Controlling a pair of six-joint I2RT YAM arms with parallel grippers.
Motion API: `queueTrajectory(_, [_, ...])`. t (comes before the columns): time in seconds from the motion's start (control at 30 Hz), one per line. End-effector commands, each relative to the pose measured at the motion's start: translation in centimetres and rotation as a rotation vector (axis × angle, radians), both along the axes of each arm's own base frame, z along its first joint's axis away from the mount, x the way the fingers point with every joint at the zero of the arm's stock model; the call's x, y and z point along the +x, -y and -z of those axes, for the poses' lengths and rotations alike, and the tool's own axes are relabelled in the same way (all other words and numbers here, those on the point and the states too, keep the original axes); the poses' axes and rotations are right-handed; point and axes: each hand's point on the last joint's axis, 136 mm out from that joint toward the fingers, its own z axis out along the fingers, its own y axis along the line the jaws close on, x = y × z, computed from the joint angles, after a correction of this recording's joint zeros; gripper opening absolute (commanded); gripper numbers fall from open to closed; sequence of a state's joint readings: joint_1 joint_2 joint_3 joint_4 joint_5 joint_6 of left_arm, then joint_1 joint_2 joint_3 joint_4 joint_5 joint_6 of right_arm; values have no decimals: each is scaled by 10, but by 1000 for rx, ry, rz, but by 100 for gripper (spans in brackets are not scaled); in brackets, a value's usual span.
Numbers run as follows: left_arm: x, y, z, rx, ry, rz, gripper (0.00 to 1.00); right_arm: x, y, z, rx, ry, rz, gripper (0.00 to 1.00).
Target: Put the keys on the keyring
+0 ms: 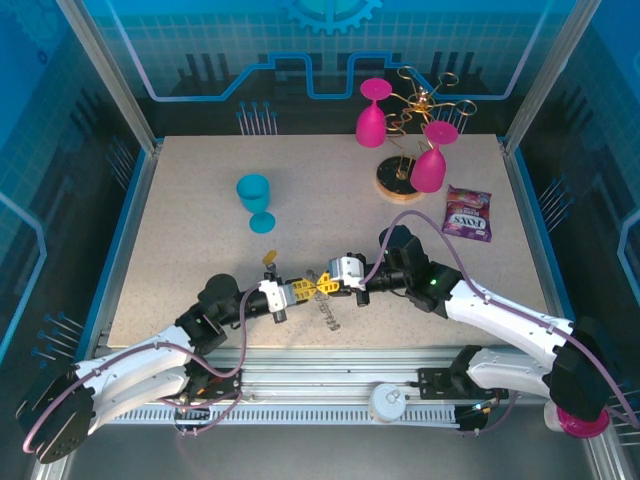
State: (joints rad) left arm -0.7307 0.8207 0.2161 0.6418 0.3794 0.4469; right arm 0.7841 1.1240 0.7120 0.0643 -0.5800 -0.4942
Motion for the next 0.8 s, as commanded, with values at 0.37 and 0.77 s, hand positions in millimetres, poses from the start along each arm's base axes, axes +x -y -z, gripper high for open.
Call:
queueTrajectory(0.37, [7, -5, -3, 128, 144, -45, 0, 11, 7, 26, -183, 125, 56, 11])
queueTrajectory(0.77, [5, -1, 5, 215, 161, 3, 0, 8, -2, 31, -251, 172, 34, 13])
